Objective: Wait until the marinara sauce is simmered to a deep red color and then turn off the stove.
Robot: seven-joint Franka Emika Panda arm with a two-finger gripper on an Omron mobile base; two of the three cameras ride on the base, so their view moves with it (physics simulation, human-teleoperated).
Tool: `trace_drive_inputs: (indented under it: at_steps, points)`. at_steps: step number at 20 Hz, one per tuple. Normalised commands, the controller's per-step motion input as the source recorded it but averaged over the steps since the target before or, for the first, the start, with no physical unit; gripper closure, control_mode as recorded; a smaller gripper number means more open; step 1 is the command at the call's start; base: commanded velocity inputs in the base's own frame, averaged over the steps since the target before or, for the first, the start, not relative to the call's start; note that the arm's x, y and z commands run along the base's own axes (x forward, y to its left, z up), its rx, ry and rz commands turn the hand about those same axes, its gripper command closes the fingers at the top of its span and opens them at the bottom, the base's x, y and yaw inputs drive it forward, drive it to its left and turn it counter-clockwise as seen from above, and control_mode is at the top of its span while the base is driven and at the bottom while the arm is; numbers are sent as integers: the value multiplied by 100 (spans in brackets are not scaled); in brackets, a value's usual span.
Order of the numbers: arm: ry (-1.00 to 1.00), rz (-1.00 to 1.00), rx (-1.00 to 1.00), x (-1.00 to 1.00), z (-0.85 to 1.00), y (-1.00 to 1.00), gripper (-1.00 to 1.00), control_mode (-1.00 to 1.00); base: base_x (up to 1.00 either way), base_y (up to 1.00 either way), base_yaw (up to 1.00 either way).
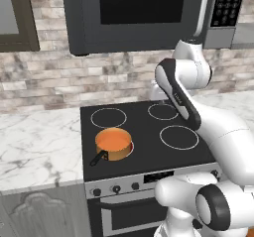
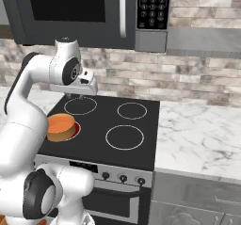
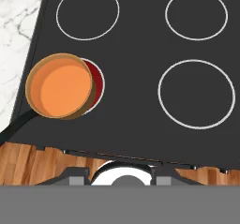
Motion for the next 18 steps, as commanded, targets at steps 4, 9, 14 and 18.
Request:
trace_drive_inputs:
  at_steps: [4,9,14,18]
  points:
    - [0,-3,-22,5,-2,31,-100,-100,0,0,0]
    - [3,0,9,5,0,-14,-100,-100,0,0,0]
    - [0,0,1,0,0,0,-100,-100,0,0,0]
    - [0,0,0,0,0,0,-100,-100,0,0,0]
